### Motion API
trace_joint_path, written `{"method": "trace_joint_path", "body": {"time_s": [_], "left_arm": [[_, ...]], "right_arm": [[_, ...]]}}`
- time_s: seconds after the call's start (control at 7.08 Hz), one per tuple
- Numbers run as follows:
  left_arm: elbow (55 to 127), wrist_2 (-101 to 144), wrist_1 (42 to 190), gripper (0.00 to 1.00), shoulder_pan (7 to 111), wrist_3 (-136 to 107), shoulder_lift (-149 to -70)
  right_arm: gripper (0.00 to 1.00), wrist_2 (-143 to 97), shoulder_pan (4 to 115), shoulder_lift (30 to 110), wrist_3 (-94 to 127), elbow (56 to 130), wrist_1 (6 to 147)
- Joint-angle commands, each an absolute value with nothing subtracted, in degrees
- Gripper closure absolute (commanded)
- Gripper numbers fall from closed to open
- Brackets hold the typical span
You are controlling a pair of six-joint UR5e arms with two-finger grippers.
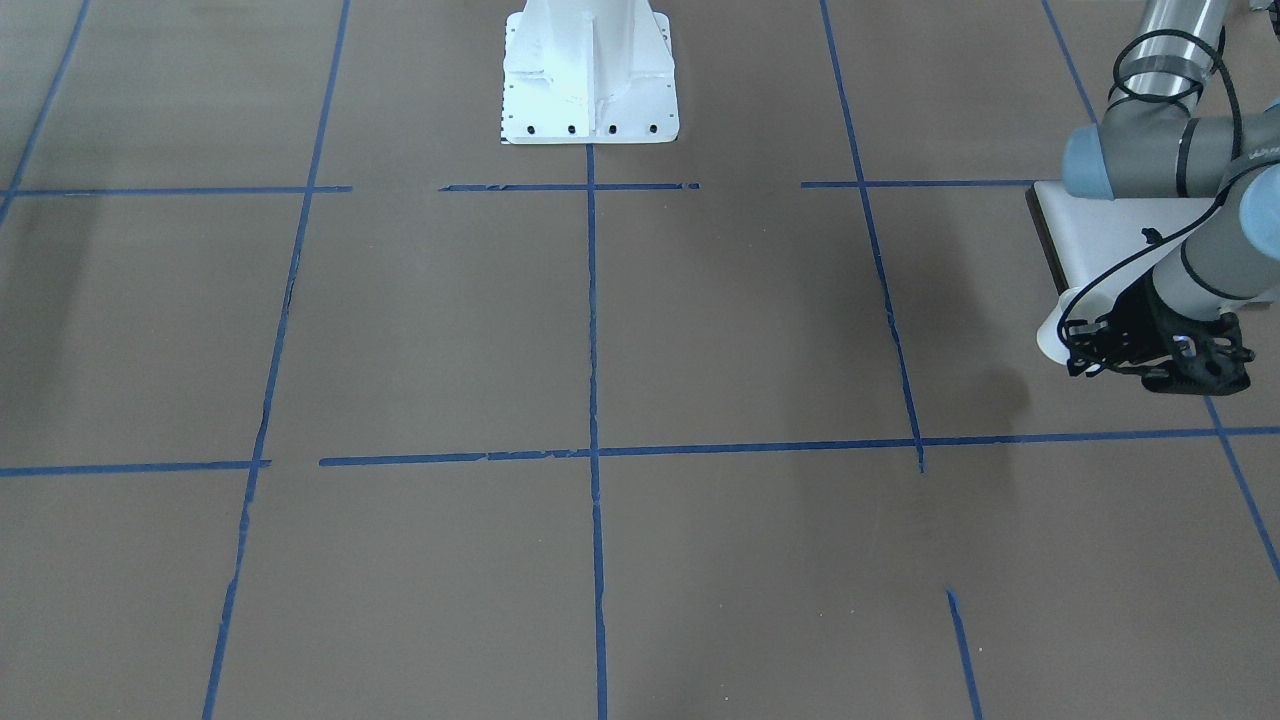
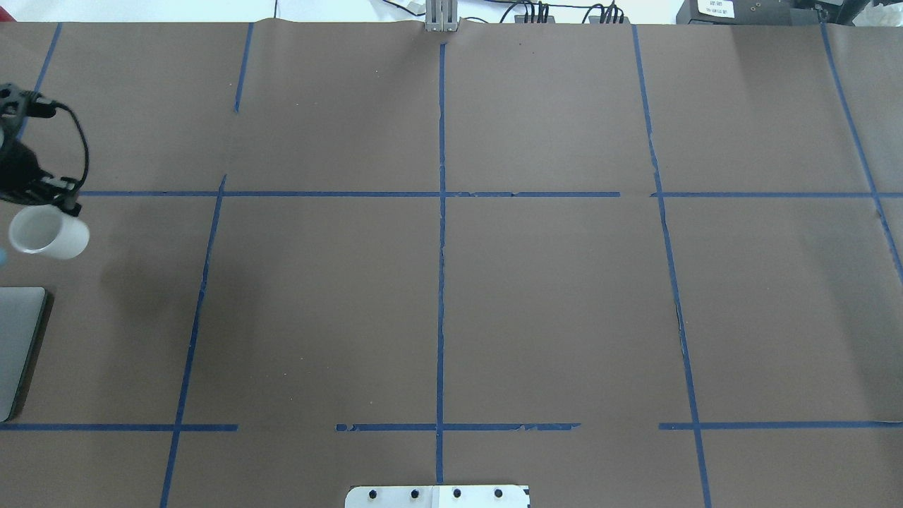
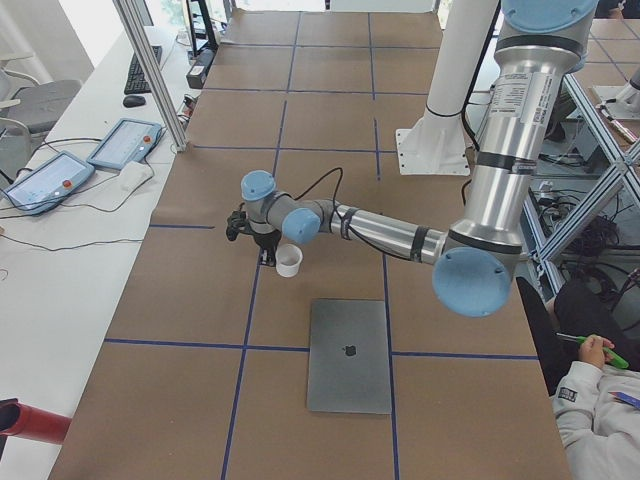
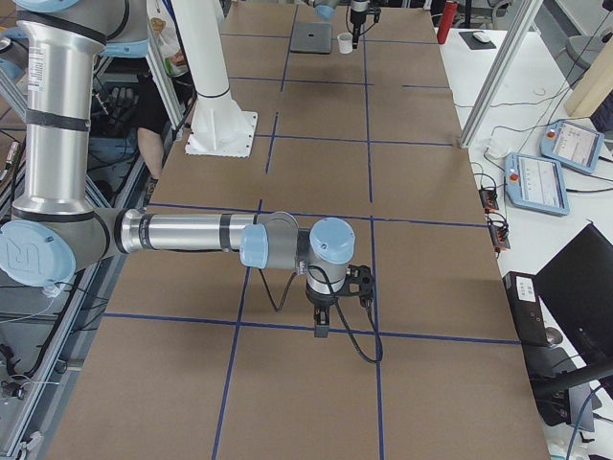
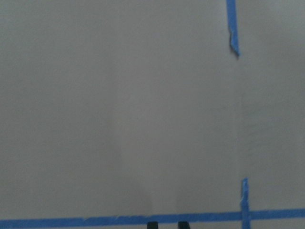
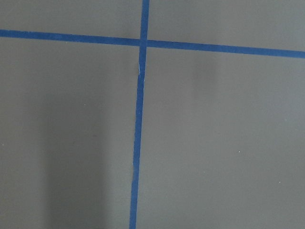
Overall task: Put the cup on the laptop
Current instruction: 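Lift the white mug with the left gripper and carry it toward the laptop, then lower the mug onto the silver laptop lid and open the left gripper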
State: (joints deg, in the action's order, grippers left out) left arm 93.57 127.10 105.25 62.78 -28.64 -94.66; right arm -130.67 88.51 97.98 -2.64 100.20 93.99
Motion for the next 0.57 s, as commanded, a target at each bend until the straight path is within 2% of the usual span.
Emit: {"method": "trace_joint_path", "body": {"time_s": [0.0,0.42], "left_arm": [[97.0,127.4,107.0,1.0,64.5,-20.9,-81.9],[95.6,127.6,108.0,1.0,65.6,-17.2,-76.9]], "right_arm": [[0.0,-130.6,88.5,97.9,-2.6,100.2,94.0],[0.0,-130.7,88.5,98.0,-2.6,100.2,94.0]]}}
